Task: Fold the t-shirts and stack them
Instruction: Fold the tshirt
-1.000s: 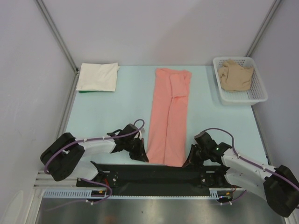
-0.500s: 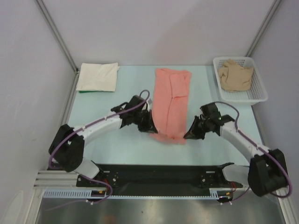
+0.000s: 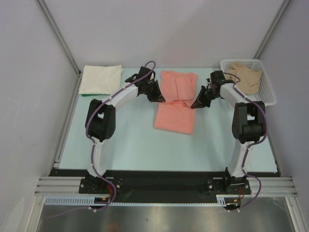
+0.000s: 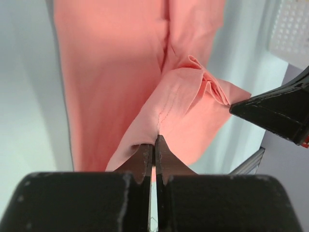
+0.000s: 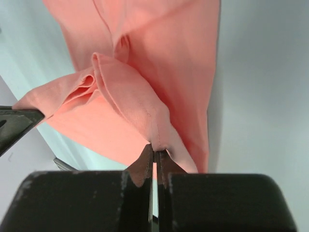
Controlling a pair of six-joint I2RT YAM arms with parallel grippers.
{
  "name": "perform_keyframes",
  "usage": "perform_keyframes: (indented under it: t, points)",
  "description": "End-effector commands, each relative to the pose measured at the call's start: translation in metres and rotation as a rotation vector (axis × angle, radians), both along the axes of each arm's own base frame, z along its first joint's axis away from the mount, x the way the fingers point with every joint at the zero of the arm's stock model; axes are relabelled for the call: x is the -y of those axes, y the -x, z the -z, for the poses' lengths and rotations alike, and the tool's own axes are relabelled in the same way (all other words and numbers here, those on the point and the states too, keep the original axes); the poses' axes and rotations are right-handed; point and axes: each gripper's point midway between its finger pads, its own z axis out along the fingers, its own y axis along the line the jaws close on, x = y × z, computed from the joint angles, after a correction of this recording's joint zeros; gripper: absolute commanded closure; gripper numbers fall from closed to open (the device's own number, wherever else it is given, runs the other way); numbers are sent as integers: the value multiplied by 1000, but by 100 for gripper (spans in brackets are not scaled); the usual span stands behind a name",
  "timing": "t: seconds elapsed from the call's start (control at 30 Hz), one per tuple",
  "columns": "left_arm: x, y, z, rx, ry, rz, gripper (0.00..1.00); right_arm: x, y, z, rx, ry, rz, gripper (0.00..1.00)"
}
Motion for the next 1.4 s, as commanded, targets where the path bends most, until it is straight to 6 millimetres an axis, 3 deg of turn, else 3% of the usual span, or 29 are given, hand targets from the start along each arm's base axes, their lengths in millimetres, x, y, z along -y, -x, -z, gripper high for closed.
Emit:
perform_keyframes:
  t: [0.0,0.03,0.07,0.27,0.57,0.63,0.67,0.7,0.73,0.77,0.8,0.83,0.87,0.9,0.97,1.0,1.03,1.07,1.1,1.13,1.2,1.27,1.3,1.37]
  points:
    - [1,-23,-6,24,4,-21,100,-1,-15,-4,-5,-32,-48,100]
    - [4,-28,-9,32,20,-21,100,-1,-18,5,-22,-35,-46,100]
    - [5,-31,0,12,25,-23,100,0,-24,2,-7,-52,-42,100]
    - [1,-42,12,2,27,-45,100,-1,-37,10,-14,-79,-55,100]
    - [-10,-43,29,-28,-2,-69,100,3,-37,23,-39,-83,-65,100]
    - [-10,-45,34,-37,-4,-69,94,3,-40,24,-36,-87,-61,100]
    - [-12,-45,38,-47,-10,-73,68,5,-44,22,-24,-86,-63,88]
    - [-14,-45,40,-47,-30,-64,57,6,-47,27,-26,-75,-70,80]
    - [-20,-59,32,11,-87,-87,49,19,-57,20,3,-5,-70,60]
    - [-30,-53,29,4,-160,-84,41,29,-59,18,-5,50,-67,50]
    - [-40,-56,19,69,-237,-63,38,47,-60,18,-5,171,-55,45]
    - [-55,-56,15,103,-327,-91,35,55,-49,10,-26,240,-71,32]
    - [-63,-50,-15,170,-346,-81,27,53,-40,4,-17,289,-94,27]
    - [-72,-35,-3,148,-377,-67,23,52,-29,1,-22,306,-91,23]
    - [-75,-23,-32,233,-355,-32,23,34,1,-15,16,266,-94,17]
    - [-76,-8,-23,210,-348,4,26,23,13,-19,22,231,-113,16]
    - [-68,-1,-27,222,-301,35,31,15,18,-37,87,206,-121,17]
    - [-56,12,-44,238,-217,74,42,1,41,-22,42,183,-154,19]
    - [-49,28,-31,205,-171,117,45,-13,51,-27,44,113,-185,20]
    - [-32,31,-36,241,-107,149,48,-24,52,-31,76,69,-194,24]
    - [-12,51,-26,195,-37,189,63,-42,64,-22,50,-17,-209,33]
    - [4,54,-18,167,22,212,70,-40,63,-16,32,-26,-183,43]
    - [8,54,-4,133,19,214,71,-34,61,-15,22,-24,-155,43]
    - [7,53,3,113,1,213,67,-25,58,-20,41,-24,-133,36]
